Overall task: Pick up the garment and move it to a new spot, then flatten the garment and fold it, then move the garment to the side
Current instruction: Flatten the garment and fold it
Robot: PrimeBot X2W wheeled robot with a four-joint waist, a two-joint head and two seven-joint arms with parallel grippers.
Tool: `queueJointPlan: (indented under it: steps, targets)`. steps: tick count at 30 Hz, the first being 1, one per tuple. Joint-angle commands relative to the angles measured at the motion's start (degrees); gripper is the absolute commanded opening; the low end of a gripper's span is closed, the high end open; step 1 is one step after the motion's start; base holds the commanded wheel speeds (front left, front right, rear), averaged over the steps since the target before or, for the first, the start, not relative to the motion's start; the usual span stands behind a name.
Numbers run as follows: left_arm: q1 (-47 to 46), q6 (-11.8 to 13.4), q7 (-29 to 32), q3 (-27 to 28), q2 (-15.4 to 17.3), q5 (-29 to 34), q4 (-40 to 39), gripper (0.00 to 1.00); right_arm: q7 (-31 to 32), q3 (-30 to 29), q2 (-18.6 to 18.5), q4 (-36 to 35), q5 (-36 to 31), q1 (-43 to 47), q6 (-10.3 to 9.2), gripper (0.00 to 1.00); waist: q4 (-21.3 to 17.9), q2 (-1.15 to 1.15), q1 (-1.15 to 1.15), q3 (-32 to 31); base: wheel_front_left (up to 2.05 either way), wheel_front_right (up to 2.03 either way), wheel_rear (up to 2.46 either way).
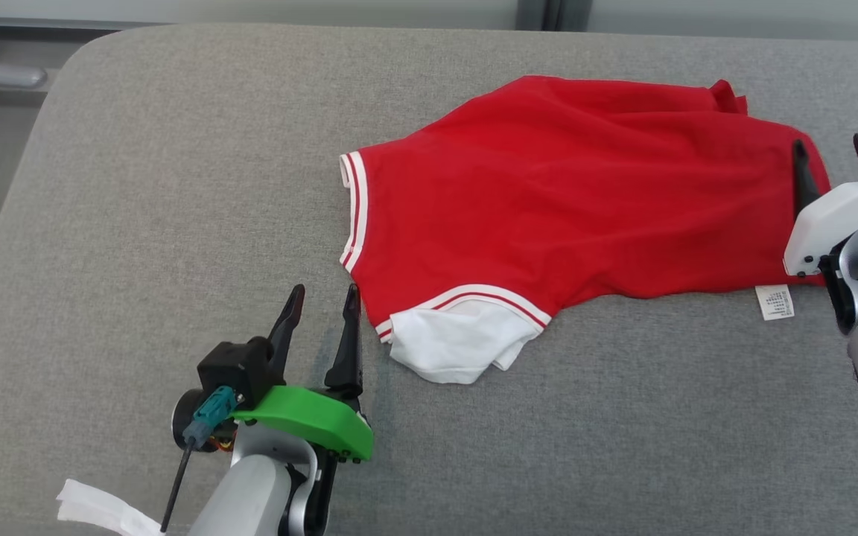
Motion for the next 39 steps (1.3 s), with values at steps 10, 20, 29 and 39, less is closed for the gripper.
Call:
queueJointPlan:
  steps: [10, 20, 29, 39]
  targets:
    - [-8.39, -2.68, 7.66, 1.05, 2.21, -2.95, 14.76, 1.00, -4.31, 9.60, 2.30, -14.89, 5.21, 5.13, -0.11, 1.00, -6.93, 0.00, 0.00, -1.91, 0.00, 0.00, 0.00]
    - [-16.61, -4.97, 15.45, 1.29, 2.97, -5.57, 28.03, 1.00, -3.58, 13.53, 0.68, -32.29, 7.00, 11.60, -0.11, 1.00, -11.65, 0.00, 0.00, -0.63, 0.00, 0.00, 0.00]
    - [-20.55, -5.86, 12.90, 1.03, 3.53, -4.81, 32.98, 0.00, -3.17, 9.53, 1.96, -44.12, 4.70, 16.81, -0.11, 1.00, -13.94, 0.00, 0.00, 0.30, 0.00, 0.00, 0.00]
    - [-30.55, -3.00, -0.04, 3.17, 2.73, -3.11, 36.13, 0.00, -2.24, 7.25, 5.42, -48.93, 2.27, 20.27, -0.11, 1.00, -15.20, 0.00, 0.00, 3.36, 0.00, 0.00, 0.00]
